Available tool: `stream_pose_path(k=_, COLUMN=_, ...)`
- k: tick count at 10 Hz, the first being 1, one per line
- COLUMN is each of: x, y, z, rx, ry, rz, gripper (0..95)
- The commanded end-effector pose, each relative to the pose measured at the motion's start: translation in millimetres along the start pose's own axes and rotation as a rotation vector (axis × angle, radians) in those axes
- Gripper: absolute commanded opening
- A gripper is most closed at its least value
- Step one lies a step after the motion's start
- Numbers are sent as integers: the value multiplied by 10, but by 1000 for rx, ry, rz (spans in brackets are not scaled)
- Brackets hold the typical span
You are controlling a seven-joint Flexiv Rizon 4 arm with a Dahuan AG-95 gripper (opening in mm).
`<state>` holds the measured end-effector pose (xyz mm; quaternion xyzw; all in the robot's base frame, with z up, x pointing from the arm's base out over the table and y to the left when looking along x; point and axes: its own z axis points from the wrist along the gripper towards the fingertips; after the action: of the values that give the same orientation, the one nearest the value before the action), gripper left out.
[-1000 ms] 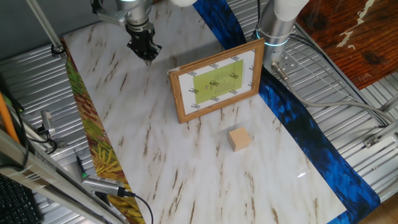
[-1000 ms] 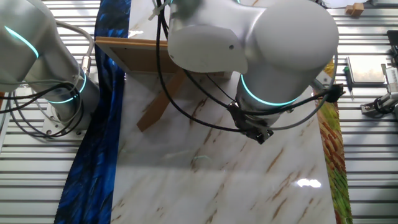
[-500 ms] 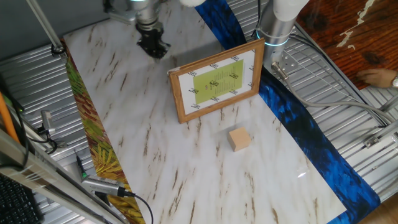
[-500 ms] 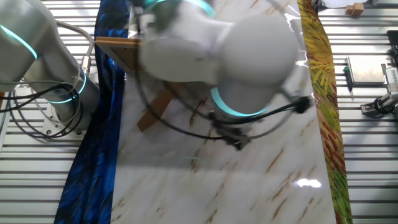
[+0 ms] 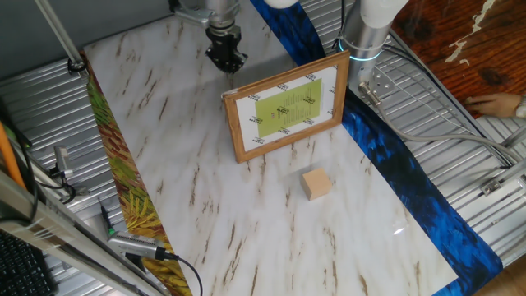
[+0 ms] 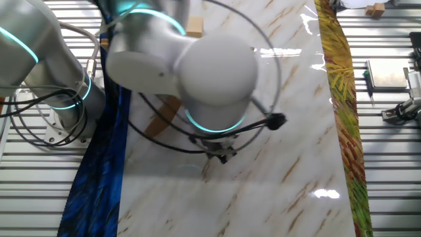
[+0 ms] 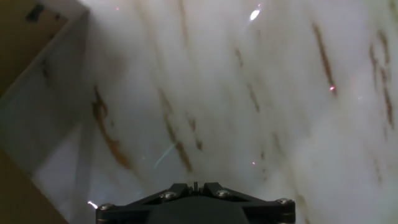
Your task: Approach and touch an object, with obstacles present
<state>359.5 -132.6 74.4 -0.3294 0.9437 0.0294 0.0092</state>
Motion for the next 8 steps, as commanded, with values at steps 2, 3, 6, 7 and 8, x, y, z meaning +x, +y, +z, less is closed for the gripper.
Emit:
stream_pose_path(k=2, x=75, y=75, z=126, rx=-17, ry=-29, rz=4, gripper=0)
stream_pose_path(k=3, x=83, y=84, z=143, rx=-15, ry=-25, rz=6, gripper=0)
stream_pose_path(k=6, x=92, y=95, z=155, rx=-14, ry=-27, rz=3, gripper=0)
stream_pose_path(k=7, x=93, y=96, z=156, rx=-14, ry=-27, rz=1, gripper=0)
stream_pose_path(k=8, x=98, y=99, z=156, rx=-13, ry=-28, rz=-2, gripper=0)
